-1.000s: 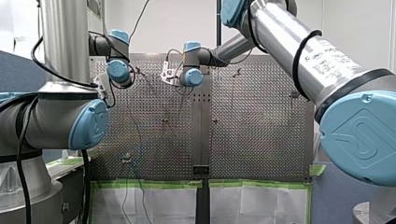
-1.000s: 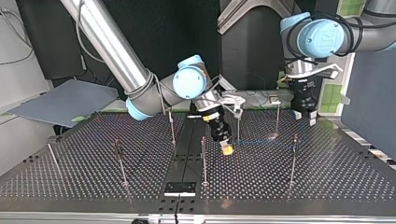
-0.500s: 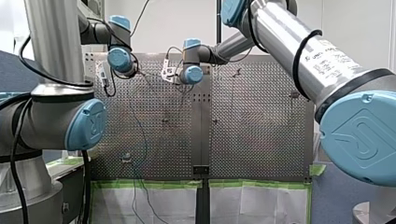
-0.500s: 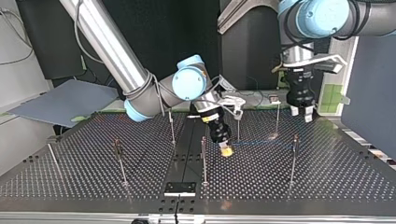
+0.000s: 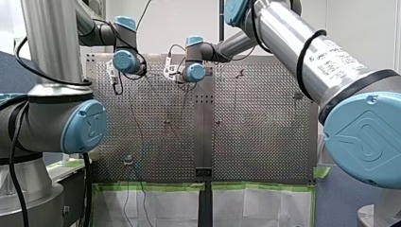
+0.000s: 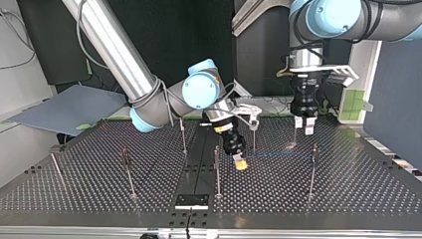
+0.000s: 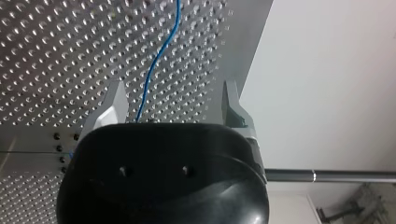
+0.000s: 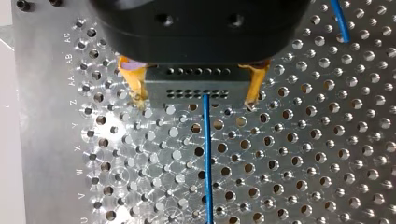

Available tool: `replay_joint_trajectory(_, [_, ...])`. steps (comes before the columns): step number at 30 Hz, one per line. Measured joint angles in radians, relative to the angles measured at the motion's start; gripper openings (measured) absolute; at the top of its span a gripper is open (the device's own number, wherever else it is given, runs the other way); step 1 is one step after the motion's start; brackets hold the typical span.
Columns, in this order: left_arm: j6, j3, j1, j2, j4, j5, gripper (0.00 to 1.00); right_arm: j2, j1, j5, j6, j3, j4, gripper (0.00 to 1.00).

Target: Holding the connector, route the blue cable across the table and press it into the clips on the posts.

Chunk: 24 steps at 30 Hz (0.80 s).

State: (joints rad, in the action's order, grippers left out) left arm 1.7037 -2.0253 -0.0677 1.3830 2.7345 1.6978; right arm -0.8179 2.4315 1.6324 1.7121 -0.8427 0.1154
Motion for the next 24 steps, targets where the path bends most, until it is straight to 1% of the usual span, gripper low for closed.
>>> replay_joint_trajectory(4, [-0.020,0.006,-0.019,0.031,-0.036,0.003,1.00,0.000,-0.002,0.000,0.000,0.002,-0.006,0.00])
replay_joint_trajectory(11, [-0.025,0.032,-0.038,0.086,-0.091,0.009,1.00,0.000,-0.007,0.000,0.000,0.003,-0.009,0.00])
replay_joint_trajectory(15, [-0.032,0.057,-0.047,0.121,-0.108,0.014,1.00,0.000,-0.010,0.000,0.000,0.003,-0.009,0.00])
replay_joint_trajectory(18, [-0.037,0.077,-0.054,0.146,-0.116,0.026,1.00,0.000,-0.011,0.000,0.000,0.003,-0.009,0.00])
replay_joint_trajectory(24, [-0.052,0.118,-0.062,0.197,-0.129,0.069,1.00,0.000,-0.012,0.000,0.000,0.003,-0.009,0.00])
